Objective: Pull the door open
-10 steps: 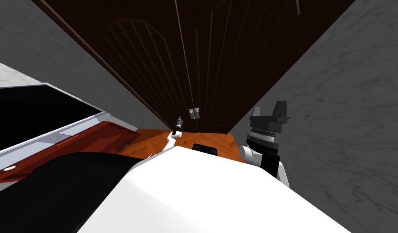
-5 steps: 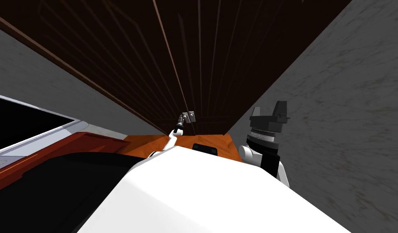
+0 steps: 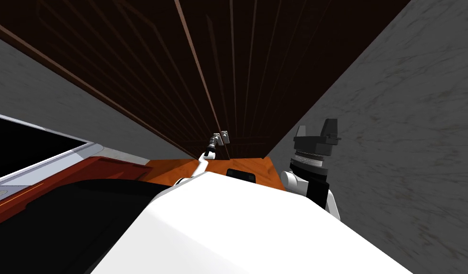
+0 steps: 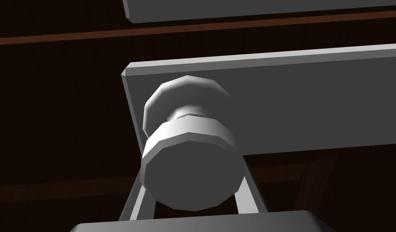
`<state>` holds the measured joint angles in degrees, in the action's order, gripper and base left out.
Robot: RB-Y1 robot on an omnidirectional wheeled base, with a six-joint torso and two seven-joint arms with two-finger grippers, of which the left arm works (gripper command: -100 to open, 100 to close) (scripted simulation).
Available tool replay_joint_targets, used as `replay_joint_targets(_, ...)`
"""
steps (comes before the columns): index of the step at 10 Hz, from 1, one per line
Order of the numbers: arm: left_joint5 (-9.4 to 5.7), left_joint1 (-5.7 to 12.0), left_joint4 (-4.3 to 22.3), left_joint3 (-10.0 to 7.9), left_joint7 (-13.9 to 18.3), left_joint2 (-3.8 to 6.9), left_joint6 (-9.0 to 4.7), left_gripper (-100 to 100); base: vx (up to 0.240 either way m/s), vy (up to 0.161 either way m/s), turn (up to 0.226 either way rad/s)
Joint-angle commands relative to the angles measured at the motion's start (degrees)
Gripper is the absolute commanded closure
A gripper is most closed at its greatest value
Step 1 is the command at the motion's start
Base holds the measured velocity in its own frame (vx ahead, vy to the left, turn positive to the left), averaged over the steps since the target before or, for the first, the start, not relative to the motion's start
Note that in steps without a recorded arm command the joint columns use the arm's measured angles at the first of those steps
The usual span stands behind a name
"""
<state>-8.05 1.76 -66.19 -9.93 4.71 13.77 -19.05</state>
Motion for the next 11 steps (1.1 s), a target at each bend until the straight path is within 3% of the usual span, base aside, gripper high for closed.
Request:
replay_joint_targets(1,-0.03,-0.1,0.04,-0.09,0.02,0.04,0.01,100,-0.011,-0.002,0.003)
replay_joint_targets(2,-0.03,-0.1,0.04,-0.09,0.02,0.04,0.01,100,0.0,0.0,0.0)
replay_joint_targets(5,-0.33,-1.7,0.52,-0.94,0.5,1.46,0.04,100,-0.163,0.072,0.068)
replay_joint_targets(6,-0.2,-1.14,0.48,-0.17,0.5,0.98,-0.19,-100,-0.209,0.01,-0.038)
replay_joint_targets(11,-0.04,-0.96,-2.09,3.0,1.59,0.41,0.34,-100,-0.197,-0.074,-0.069)
